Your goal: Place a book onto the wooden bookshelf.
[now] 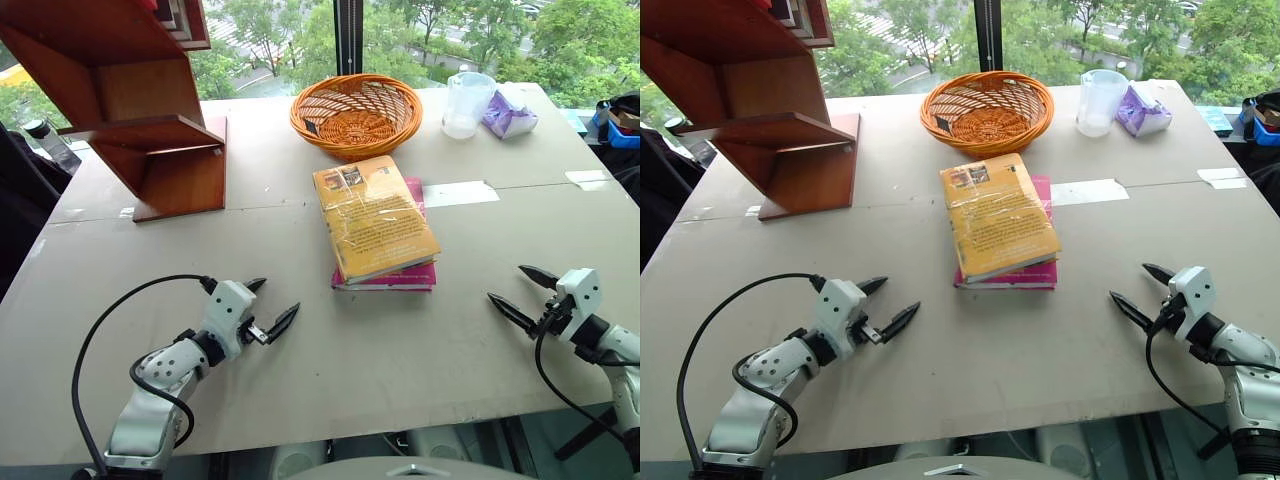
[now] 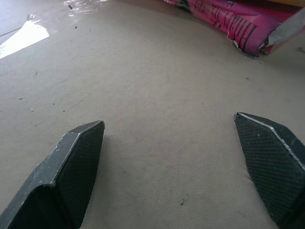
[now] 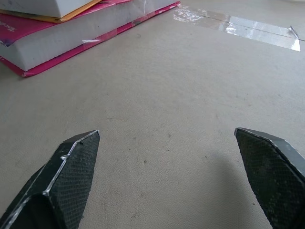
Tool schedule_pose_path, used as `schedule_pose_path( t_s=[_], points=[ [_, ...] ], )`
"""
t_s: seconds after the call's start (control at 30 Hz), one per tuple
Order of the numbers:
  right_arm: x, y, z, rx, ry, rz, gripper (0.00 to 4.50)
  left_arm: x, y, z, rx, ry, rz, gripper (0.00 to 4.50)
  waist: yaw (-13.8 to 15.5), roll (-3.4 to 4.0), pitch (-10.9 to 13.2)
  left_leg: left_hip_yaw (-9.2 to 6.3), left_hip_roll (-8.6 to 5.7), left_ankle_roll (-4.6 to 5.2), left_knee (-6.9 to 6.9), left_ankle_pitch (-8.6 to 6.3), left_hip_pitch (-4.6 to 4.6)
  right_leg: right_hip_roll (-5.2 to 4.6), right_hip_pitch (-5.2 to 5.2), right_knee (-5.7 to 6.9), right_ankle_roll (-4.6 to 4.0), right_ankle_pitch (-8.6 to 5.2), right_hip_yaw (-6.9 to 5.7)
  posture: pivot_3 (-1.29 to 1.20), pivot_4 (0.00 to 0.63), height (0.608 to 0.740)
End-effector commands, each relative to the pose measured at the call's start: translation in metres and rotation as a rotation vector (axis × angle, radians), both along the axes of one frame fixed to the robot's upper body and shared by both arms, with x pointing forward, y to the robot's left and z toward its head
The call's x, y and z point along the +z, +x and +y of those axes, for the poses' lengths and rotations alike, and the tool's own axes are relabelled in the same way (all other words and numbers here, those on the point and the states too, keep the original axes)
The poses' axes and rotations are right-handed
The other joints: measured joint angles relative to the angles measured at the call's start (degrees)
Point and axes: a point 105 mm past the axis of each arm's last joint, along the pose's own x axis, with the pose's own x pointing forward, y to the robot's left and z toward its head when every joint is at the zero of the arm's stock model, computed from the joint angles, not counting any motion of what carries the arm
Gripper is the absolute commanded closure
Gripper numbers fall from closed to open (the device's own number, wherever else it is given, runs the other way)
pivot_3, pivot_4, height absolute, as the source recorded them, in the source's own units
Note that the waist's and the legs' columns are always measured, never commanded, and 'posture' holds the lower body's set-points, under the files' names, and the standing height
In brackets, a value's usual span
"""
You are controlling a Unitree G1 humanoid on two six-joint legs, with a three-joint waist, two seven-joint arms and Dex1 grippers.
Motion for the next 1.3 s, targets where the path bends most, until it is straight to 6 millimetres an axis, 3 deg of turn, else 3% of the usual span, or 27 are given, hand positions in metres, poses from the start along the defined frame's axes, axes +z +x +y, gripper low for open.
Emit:
schedule_pose_path(
  t_s=[0.03, 0.73, 0.93, 1.1, 1.2, 1.3],
  points=[
    [0.009, -0.002, -0.005, 0.001, -0.011, -0.038, 0.0, -0.016, -0.009, 0.011, 0.021, 0.016, 0.082, 0.05, 0.0, 0.0, 0.0, 0.0, 0.0, 0.0, 0.0, 0.0, 0.0, 0.0, 0.0, 0.0, 0.0, 0.0, 0.0, 0.0, 0.15, 0.74],
    [0.01, -0.003, 0.004, 0.039, -0.018, -0.04, 0.0, 0.004, -0.016, 0.008, 0.009, -0.122, 0.039, 0.05, 0.22, -0.08, 0.03, 0.01, -0.07, 0.0, 0.11, 0.0, -0.04, -0.05, 0.0, 0.02, 0.02, -0.01, 0.03, 0.0, 0.15, 0.74],
    [0.044, 0.032, 0.009, -0.072, 0.048, -0.137, 0.0, 0.02, -0.007, 0.015, 0.013, -0.107, -0.014, 0.05, 0.1, -0.27, 0.16, 0.05, -0.09, 0.0, 0.26, 0.0, -0.03, -0.02, -0.01, 0.14, -0.01, 0.03, 0.04, 0.0, 0.15, 0.74],
    [0.049, 0.064, 0.027, -0.127, -0.018, -0.072, 0.0, 0.044, 0.004, 0.026, -0.018, -0.073, -0.07, 0.05, 0.59, -0.5, 0.29, -0.07, -0.06, -0.01, 0.5, 0.01, -0.09, -0.03, -0.1, 0.5, -0.07, 0.05, 0.02, 0.0, 0.15, 0.74],
    [0.076, 0.101, 0.033, -0.214, 0.029, -0.123, 0.0, 0.063, 0.005, 0.028, -0.087, -0.078, -0.066, 0.05, 0.56, -0.52, 0.35, -0.02, -0.09, -0.01, 0.51, 0.01, -0.13, -0.03, -0.19, 0.59, -0.25, 0.16, 0.0, 0.0, 0.15, 0.74],
    [0.101, 0.132, 0.046, -0.258, 0.083, -0.166, 0.97, 0.082, 0.002, 0.027, -0.163, -0.111, -0.039, 0.0, -0.03, -0.68, 0.49, 0.17, -0.23, -0.01, 0.52, 0.02, -0.22, -0.04, -0.42, 0.73, -0.22, 0.19, 0.1, 0.0, 0.15, 0.74]
  ],
)
